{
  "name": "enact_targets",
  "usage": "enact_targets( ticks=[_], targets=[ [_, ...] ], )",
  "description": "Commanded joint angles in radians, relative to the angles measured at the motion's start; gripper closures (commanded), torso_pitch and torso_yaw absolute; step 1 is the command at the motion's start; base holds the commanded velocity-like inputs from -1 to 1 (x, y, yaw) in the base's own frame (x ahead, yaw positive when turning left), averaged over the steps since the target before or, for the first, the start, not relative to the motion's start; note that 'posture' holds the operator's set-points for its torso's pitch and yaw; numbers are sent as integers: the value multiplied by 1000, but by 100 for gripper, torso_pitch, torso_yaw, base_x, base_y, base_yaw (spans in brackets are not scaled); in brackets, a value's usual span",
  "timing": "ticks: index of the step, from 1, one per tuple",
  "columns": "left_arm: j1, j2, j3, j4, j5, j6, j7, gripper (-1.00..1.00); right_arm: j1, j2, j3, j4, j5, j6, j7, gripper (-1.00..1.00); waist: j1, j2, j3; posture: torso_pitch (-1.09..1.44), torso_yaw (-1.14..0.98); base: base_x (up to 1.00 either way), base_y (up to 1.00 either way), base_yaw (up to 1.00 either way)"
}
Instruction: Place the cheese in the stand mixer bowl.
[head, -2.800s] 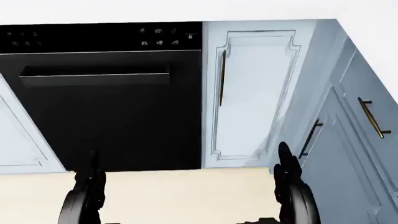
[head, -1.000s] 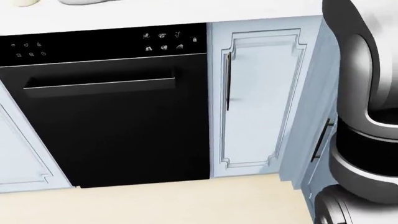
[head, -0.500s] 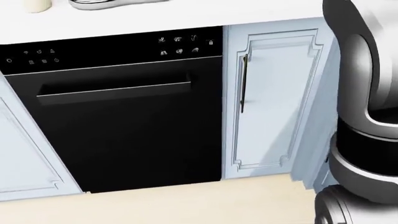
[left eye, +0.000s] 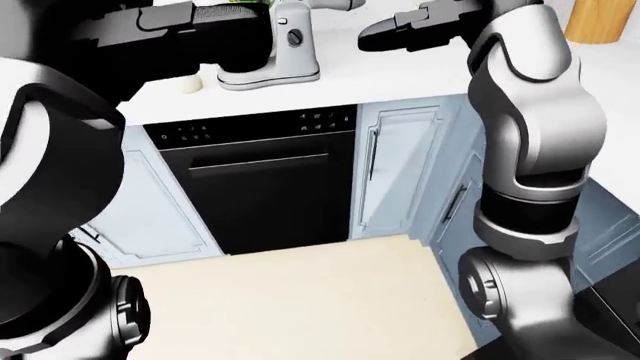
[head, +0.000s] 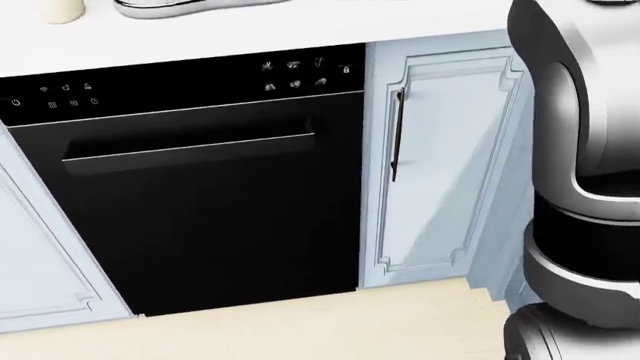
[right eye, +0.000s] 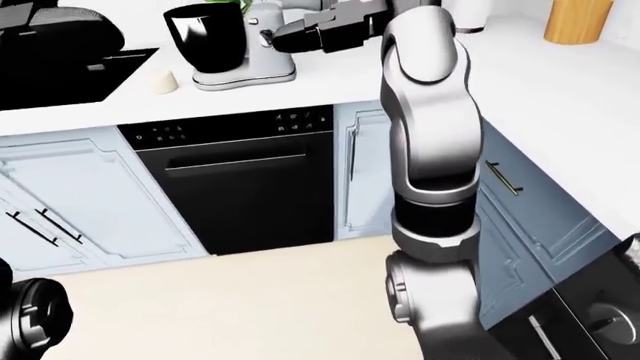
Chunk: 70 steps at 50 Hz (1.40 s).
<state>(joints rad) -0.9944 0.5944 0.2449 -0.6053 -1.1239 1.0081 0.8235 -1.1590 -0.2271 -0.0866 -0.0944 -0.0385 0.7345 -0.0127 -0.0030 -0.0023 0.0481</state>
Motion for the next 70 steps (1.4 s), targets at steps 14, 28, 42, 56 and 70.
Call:
enact_targets(
  ticks=[14, 28, 42, 56, 70],
  targets=[
    [-26, 12, 28, -9, 16, -23, 6, -100, -38, 2, 4, -35, -6, -33, 8, -100, -10, 85, -15, 0, 0, 0, 40, 0],
    [-23, 13, 26, -12, 14, -24, 7, -100, -38, 3, 3, -40, -3, -28, 5, -100, -4, -28, -23, 0, 0, 0, 42, 0],
    [-26, 9, 24, -13, 16, -18, 8, -100, -37, 4, 4, -31, -3, -37, 7, -100, -8, 79, -15, 0, 0, 0, 41, 0],
    [-26, 4, 24, -16, 19, -13, 6, -100, -37, 7, 6, -34, -3, -34, 6, -100, -7, -29, -34, 0, 0, 0, 40, 0],
    [-26, -5, 19, -15, 33, -11, -3, -100, -37, 5, 4, -39, -2, -29, 6, -100, -10, 69, -21, 0, 0, 0, 40, 0]
  ],
)
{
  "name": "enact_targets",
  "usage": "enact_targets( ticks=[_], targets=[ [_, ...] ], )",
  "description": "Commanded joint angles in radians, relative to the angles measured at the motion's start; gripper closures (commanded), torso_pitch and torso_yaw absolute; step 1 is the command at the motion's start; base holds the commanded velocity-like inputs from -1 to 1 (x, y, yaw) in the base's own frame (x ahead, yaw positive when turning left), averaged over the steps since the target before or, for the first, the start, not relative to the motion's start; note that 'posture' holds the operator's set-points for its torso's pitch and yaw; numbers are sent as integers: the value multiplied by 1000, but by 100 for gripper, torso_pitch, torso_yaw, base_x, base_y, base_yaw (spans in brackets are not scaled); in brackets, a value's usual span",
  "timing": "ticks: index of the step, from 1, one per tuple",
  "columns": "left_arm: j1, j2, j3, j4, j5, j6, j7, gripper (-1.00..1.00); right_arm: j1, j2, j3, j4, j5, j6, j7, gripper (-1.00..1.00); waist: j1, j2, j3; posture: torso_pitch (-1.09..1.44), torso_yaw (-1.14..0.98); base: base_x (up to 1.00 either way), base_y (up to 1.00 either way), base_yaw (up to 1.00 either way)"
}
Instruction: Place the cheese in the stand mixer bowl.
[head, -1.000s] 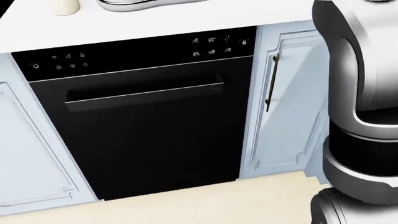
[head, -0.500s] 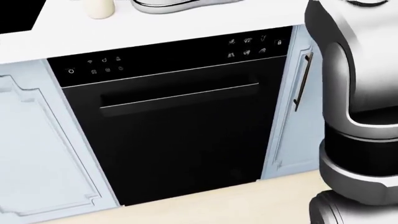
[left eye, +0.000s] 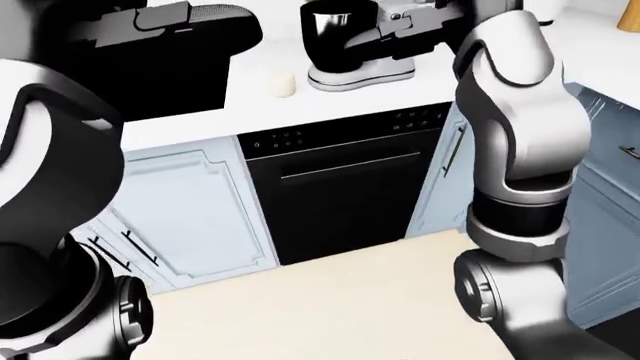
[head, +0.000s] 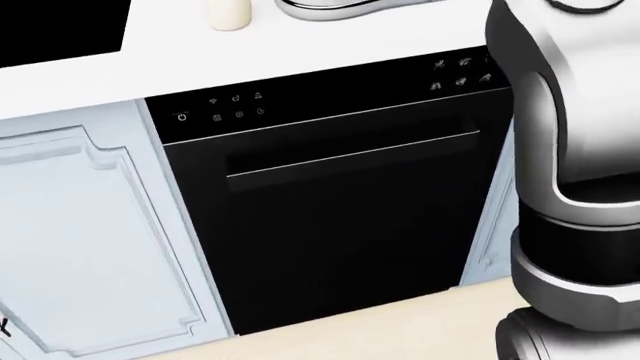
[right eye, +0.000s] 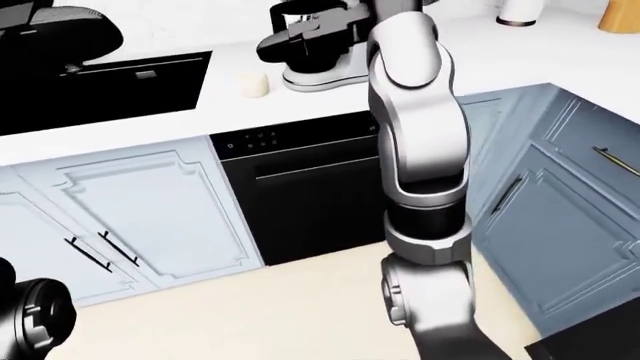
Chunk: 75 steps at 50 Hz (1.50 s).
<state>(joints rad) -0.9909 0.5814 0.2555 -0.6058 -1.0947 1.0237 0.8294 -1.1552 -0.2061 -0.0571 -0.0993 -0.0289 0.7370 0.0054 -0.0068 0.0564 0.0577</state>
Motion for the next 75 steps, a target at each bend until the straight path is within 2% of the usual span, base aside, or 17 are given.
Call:
enact_targets(
  ticks=[1, 10, 11, 14, 18, 20, 22, 28, 32, 39, 48, 49, 51, 57, 60, 62, 75],
  targets=[
    [-30, 8, 9, -14, 4, -26, -9, -100, -41, -16, -26, -33, -11, -33, -12, -100, -7, 1, -28, 0, 0, 0, 41, 0],
    [-32, 7, 10, -16, 1, -23, -5, -100, -40, -17, -26, -32, -9, -36, -12, -100, -6, -96, -31, 0, 0, 0, 39, 0],
    [-31, 7, 10, -16, 2, -24, -6, -100, -39, -17, -26, -30, -9, -38, -11, -100, -13, -66, -26, 0, 0, 0, 34, 0],
    [-31, 7, 10, -16, 3, -24, -7, -100, -38, -16, -25, -30, -10, -40, -11, -100, -1, -86, -43, 0, 0, 0, 33, 0],
    [-29, 5, 7, -16, 8, -26, -11, -100, -38, -16, -25, -29, -11, -42, -12, -100, 5, -55, -25, 0, 0, 0, 33, 0],
    [-30, 5, 9, -16, 8, -25, -11, -100, -38, -15, -23, -30, -12, -42, -11, -100, 1, -21, -19, 0, 0, 0, 34, 0],
    [-29, 4, 8, -16, 10, -26, -13, -100, -38, -15, -24, -34, -12, -40, -11, -100, -6, 56, -37, 0, 0, 0, 33, 0],
    [-30, 2, 7, -18, 12, -24, -12, -100, -38, -13, -24, -36, -12, -42, -9, -100, -4, -1, -10, 0, 0, 0, 22, 0],
    [-31, 0, 8, -19, 12, -22, -12, -100, -39, -9, -26, -36, -2, -48, -9, -100, -14, -4, 11, 0, 0, 0, 0, 0],
    [-31, -1, 7, -15, 18, -23, -17, -100, -40, -10, -27, -33, 6, -52, -14, -100, 8, -74, 0, 0, 0, 0, 0, 0],
    [-31, -4, 7, -17, 19, -20, -16, -100, -38, -15, -19, -34, -12, -51, -3, -100, 3, -33, -8, 0, 0, 1, 0, 0],
    [-32, -4, 7, -17, 18, -19, -16, -100, -38, -15, -17, -32, -14, -54, -1, -100, 3, -31, -33, 0, 0, 10, 0, 0],
    [-32, -4, 7, -16, 20, -20, -16, -100, -38, -13, -16, -30, -18, -54, 1, -100, 3, -25, -16, 0, 0, 16, 4, 0],
    [-32, -5, 7, -14, 23, -20, -20, -100, -38, -10, -18, -26, -22, -56, 4, -100, 9, -46, -23, 0, 0, 20, 11, 0],
    [-33, -5, 7, -14, 23, -20, -20, -100, -38, -9, -17, -26, -24, -57, 5, -100, -1, -14, -10, 0, 0, 20, 10, 0],
    [-33, -5, 6, -14, 24, -20, -21, -100, -37, -8, -17, -27, -25, -57, 6, -100, -9, 43, -23, 0, 0, 20, 11, 0],
    [-31, -13, 5, -19, 32, -15, -24, -100, -35, -4, -18, -29, -25, -56, 5, -100, 7, -43, -18, 0, 0, 20, 7, 0]
  ],
)
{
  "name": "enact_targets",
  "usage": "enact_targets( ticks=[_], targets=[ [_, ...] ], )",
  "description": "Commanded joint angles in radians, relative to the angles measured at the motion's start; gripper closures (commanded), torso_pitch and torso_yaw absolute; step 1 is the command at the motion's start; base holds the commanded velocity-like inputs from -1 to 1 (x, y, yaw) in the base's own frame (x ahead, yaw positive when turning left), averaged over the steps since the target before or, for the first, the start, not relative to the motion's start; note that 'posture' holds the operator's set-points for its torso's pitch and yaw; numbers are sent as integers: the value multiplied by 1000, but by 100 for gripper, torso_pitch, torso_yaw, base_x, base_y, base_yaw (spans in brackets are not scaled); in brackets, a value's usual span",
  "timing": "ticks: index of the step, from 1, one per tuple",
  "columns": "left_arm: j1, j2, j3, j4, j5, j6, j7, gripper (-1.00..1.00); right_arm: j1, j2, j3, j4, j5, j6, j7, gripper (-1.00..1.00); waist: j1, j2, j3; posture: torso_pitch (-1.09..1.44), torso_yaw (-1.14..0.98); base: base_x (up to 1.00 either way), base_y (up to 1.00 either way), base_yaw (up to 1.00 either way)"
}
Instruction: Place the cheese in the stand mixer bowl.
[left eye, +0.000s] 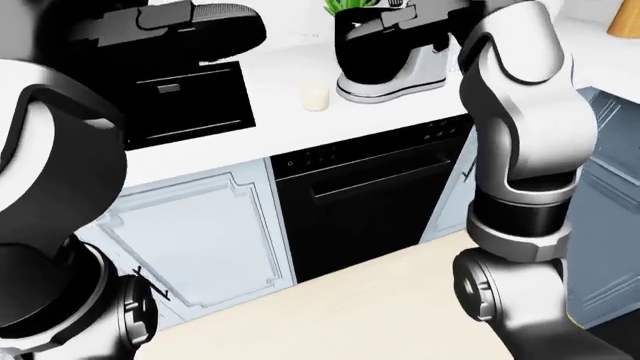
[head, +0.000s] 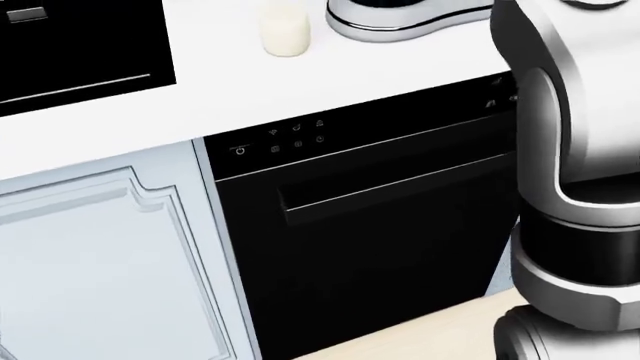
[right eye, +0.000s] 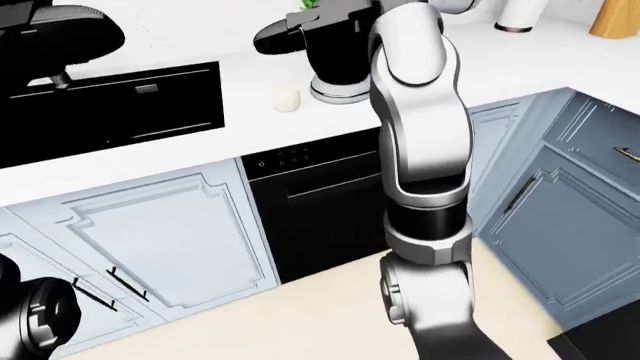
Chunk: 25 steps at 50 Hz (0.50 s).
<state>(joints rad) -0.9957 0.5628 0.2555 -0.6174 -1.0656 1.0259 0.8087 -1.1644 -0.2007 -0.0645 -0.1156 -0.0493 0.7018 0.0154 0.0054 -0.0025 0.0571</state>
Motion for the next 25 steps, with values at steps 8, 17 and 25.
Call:
enact_targets(
  ticks=[8, 17, 25],
  targets=[
    [-29, 5, 5, -8, 0, -14, 0, -100, -28, -9, -10, -11, -6, -20, -3, -100, -1, -20, -25, 0, 0, 20, 1, 0],
    [-32, 4, 5, -11, -5, -10, 6, -100, -28, -7, -9, -12, -6, -19, -1, -100, -18, 84, -28, 0, 0, 20, 1, 0],
    [-32, 5, 2, -8, -3, -14, 5, -100, -28, -9, -11, -9, -6, -21, -1, -100, -8, 48, -14, 0, 0, 21, 0, 0]
  ],
)
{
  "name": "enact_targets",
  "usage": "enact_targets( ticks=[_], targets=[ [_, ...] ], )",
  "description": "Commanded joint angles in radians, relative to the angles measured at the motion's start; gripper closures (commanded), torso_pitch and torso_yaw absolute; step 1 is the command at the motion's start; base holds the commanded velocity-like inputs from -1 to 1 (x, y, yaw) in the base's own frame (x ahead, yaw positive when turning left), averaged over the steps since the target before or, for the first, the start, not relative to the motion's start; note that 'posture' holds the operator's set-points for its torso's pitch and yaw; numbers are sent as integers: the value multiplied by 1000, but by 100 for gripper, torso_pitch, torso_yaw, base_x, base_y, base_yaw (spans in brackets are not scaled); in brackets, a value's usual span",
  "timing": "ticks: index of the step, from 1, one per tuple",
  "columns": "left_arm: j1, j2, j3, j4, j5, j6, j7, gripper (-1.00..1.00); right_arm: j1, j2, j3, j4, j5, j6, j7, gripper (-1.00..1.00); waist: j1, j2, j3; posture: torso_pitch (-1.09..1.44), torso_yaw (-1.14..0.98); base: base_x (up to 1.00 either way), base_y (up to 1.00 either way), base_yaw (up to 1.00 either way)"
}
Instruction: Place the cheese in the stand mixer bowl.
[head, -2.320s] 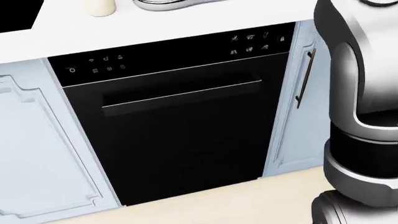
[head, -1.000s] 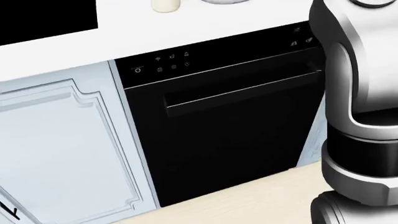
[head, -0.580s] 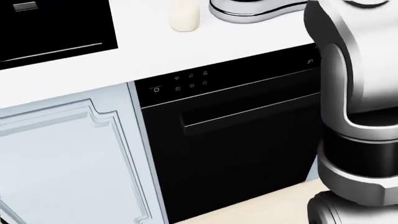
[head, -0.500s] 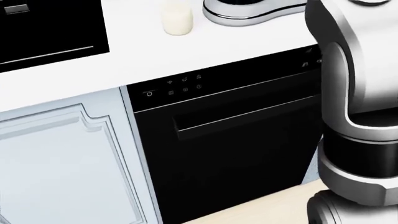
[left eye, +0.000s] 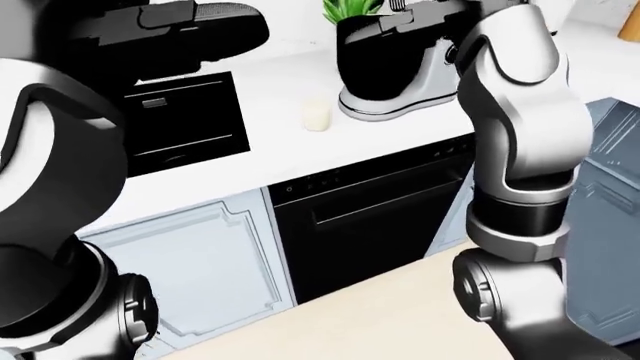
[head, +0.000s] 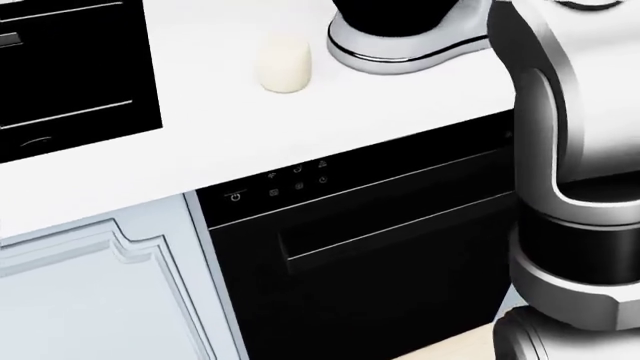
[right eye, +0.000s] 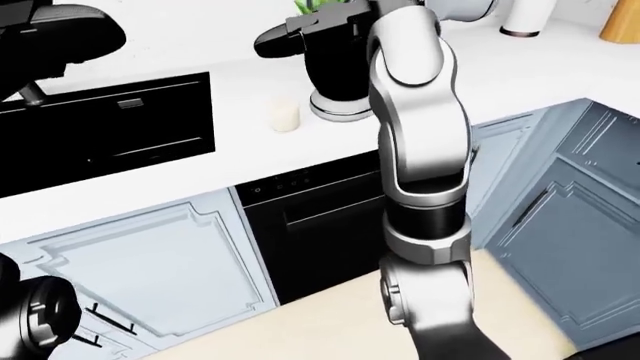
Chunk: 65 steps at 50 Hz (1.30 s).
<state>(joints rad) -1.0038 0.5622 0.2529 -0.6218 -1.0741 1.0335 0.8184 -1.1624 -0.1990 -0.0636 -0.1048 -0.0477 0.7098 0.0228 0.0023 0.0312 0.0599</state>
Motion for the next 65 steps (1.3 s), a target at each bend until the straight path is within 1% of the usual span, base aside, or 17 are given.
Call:
enact_targets(
  ticks=[1, 5, 6, 8, 14, 18, 19, 21, 29, 32, 33, 34, 35, 43, 46, 52, 65],
  targets=[
    [-24, 5, 3, -3, 8, -22, -6, -100, -30, -10, -12, -18, -7, -30, -8, -100, -2, 4, -16, 0, 0, 21, 1, 0],
    [-26, 6, 8, -3, 4, -19, -4, -100, -31, -9, -11, -17, -7, -29, -9, -100, 10, -81, -35, 0, 0, 21, 1, 0],
    [-26, 6, 7, -4, 3, -19, -4, -100, -31, -10, -11, -18, -7, -28, -8, -100, 5, -53, -32, 0, 0, 20, 0, 0],
    [-26, 6, 7, -4, 3, -19, -4, -100, -32, -10, -11, -17, -7, -27, -9, -100, 3, -63, -24, 0, 0, 20, 1, 0],
    [-27, 8, 9, -5, -2, -17, 0, -100, -32, -9, -10, -19, -8, -25, -9, -100, -3, -18, -14, 0, 0, 20, 0, 0],
    [-26, 9, 9, -6, -4, -19, 2, -100, -31, -8, -9, -20, -10, -25, -8, -100, -18, 59, -26, 0, 0, 20, 1, 0],
    [-24, 8, 6, -7, -3, -19, 2, -100, -31, -8, -9, -21, -9, -25, -8, -100, -25, 69, -41, 0, 0, 20, 1, 0],
    [-22, 7, 5, -7, 0, -21, -1, -100, -30, -7, -9, -19, -11, -27, -9, -100, -19, 71, -18, 0, 0, 21, 1, 0],
    [-19, 7, 7, -8, 1, -21, -3, -100, -28, -5, -7, -19, -12, -29, -7, -100, -3, 1, -19, 0, 0, 20, 0, 0],
    [-19, 6, 6, -8, 2, -21, -3, -100, -28, -4, -8, -17, -13, -30, -8, -100, 9, -59, -30, 0, 0, 20, 1, 0],
    [-19, 7, 6, -8, 2, -21, -4, -100, -28, -4, -8, -18, -13, -29, -7, -100, 14, -90, -56, 0, 0, 21, 1, 0],
    [-19, 7, 7, -7, 3, -21, -5, -100, -29, -4, -8, -19, -13, -27, -7, -100, 2, -53, -24, 0, 0, 20, 1, 0],
    [-19, 7, 6, -7, 4, -21, -7, -100, -30, -4, -7, -19, -14, -26, -7, -100, 8, -72, -20, 0, 0, 20, 0, 0],
    [-23, 6, 8, -5, 4, -18, -6, -100, -31, -1, -12, -28, -6, -30, -9, -100, -12, -17, 2, 0, 0, 13, 0, 0],
    [-24, 5, 7, -7, 2, -16, -2, -100, -29, -3, -13, -29, -3, -33, -12, -100, -34, 31, -13, 0, 0, 0, 0, 0],
    [-25, 5, 6, -8, -2, -16, 3, -100, -29, -5, -13, -27, 3, -36, -16, -100, -24, -1, -14, 0, 0, 0, 0, 0],
    [-21, 9, 6, -6, 1, -22, -2, -100, -28, -6, -7, -26, 3, -45, -17, -100, -25, -1, -10, 0, 0, 0, 0, 0]
  ],
)
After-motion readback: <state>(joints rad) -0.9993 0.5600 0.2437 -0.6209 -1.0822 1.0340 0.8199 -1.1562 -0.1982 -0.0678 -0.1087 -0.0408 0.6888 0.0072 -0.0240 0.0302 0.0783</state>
